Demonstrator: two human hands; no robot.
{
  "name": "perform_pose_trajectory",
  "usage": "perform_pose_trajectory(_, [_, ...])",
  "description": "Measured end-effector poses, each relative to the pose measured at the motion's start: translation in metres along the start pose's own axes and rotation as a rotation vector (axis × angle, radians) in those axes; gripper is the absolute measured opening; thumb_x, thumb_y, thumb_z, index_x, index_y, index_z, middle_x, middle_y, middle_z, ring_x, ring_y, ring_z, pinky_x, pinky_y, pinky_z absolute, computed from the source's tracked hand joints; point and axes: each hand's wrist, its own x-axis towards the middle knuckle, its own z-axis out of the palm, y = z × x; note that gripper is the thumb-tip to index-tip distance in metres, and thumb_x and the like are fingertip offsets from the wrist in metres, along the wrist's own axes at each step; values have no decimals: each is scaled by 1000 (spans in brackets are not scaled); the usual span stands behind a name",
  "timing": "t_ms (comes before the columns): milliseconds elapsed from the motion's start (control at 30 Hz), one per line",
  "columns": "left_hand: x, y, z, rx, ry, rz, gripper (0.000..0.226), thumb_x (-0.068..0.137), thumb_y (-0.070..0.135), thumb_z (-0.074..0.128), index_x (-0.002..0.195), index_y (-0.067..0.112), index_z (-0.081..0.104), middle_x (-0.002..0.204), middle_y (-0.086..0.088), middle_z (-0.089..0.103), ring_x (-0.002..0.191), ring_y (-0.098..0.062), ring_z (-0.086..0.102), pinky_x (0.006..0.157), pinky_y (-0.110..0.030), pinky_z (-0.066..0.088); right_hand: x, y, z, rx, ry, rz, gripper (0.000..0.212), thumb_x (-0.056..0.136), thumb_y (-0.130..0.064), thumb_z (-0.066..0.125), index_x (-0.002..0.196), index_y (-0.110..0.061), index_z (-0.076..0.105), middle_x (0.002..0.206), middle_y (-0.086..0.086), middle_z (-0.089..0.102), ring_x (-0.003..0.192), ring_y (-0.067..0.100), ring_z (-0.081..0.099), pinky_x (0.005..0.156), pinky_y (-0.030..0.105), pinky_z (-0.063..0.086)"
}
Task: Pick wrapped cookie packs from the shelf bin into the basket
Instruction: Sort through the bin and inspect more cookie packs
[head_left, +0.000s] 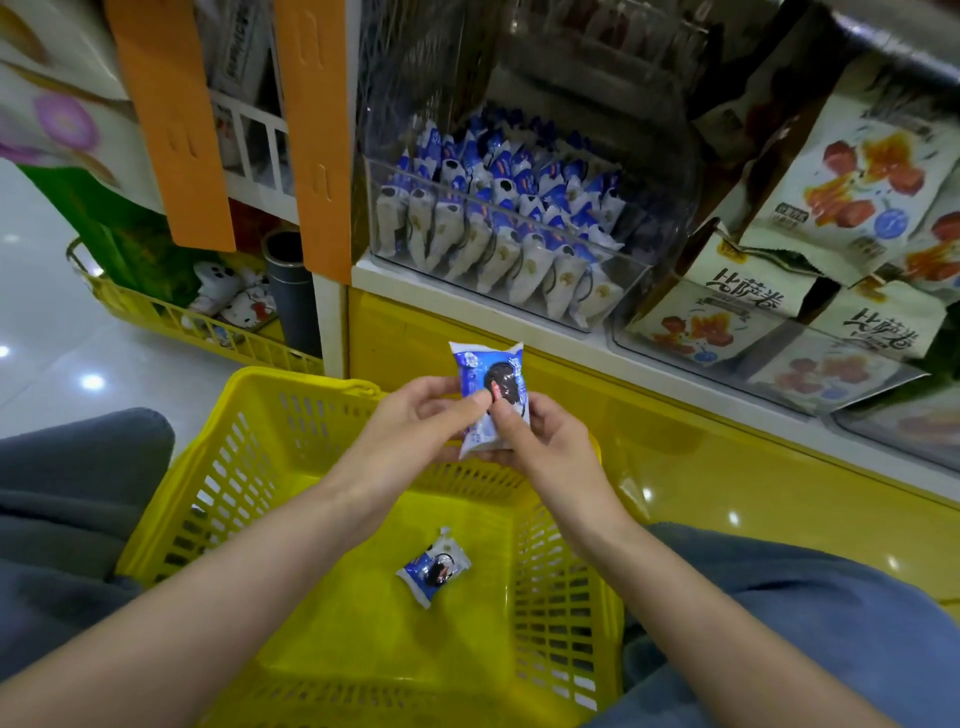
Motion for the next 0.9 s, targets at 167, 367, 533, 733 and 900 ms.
perform_pose_trajectory(167, [-1,8,0,144,32,135,17,87,12,61,104,13,61,97,1,68,80,-7,64,68,-12,48,-1,-2,-3,-110,-42,-85,17,93,-10,49,103,-6,63,84,-9,69,75,1,65,63,19,54])
perform_pose_trajectory(367, [12,42,-5,127,-58,195,22,87,8,59,109,14,57,98,-7,66,80,-19,62,63,-26,54,9,-42,-5,-395,130,-380,20,78,-34,62,93,-20,64,85,-4,70,77,11,66,72,30,54])
perform_pose_trajectory(533, [38,77,-30,187,9,276,10,89,18,57,95,25,55,87,1,65,66,-7,58,54,-23,51,49,-94,6,-617,44,-578,12,90,-28,53,99,-24,59,86,-13,63,79,3,62,71,20,52])
perform_pose_trajectory(733, [63,94,-50,194,130,321,13,89,24,58,101,23,54,80,9,62,57,3,53,48,-16,42,160,-141,19,-817,185,-626,23,95,-21,50,113,-12,61,101,-3,62,90,5,57,74,5,41])
perform_pose_trajectory(900, [72,100,-51,175,132,316,13,88,27,58,100,24,53,82,11,62,57,4,51,54,-18,38,243,-147,23,-1068,151,-442,29,94,-19,51,117,-2,60,113,16,64,91,17,57,72,15,37])
